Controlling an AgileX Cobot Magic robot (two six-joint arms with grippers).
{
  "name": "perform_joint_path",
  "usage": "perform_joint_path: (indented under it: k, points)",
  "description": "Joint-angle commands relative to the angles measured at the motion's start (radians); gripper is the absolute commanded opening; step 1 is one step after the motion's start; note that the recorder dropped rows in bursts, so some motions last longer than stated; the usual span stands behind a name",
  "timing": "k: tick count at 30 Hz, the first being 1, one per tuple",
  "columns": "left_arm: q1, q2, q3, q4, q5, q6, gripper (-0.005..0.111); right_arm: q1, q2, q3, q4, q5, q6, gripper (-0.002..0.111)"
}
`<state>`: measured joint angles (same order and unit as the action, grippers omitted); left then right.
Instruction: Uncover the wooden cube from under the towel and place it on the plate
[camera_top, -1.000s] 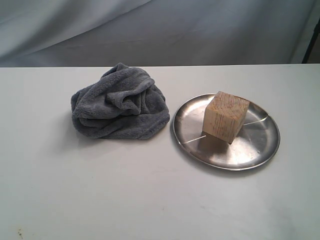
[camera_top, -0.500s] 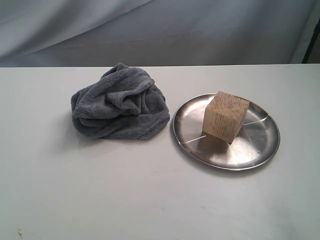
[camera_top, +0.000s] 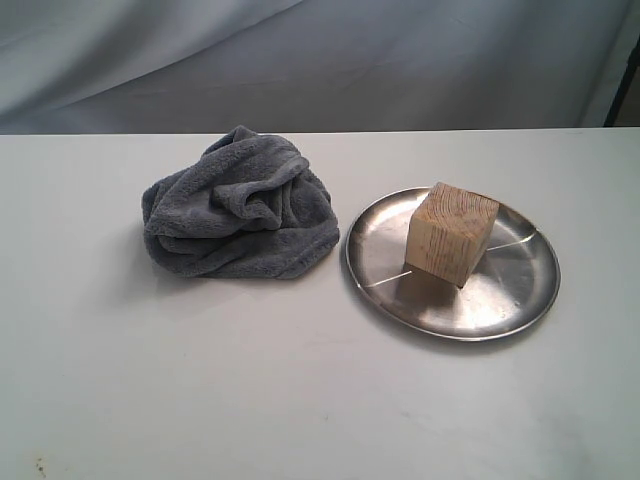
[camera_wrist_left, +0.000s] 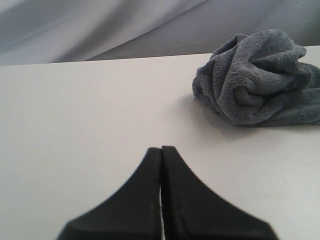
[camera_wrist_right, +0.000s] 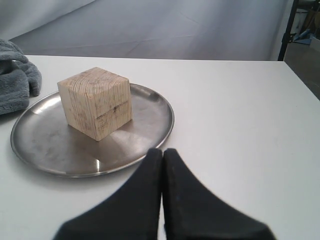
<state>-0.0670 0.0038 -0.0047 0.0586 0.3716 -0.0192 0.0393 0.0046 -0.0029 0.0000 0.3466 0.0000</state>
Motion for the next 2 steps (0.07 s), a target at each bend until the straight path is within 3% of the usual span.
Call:
perform_joint_path:
  k: [1, 2]
  points:
    - [-0.002, -0.004, 0.005, 0.004, -0.009, -0.003, 0.0, -0.007, -0.005, 0.003, 0.0, -0.003, 0.0, 0.0]
    - [-0.002, -0.004, 0.005, 0.004, -0.009, -0.003, 0.0, -0.007, -0.005, 0.003, 0.0, -0.003, 0.0, 0.0]
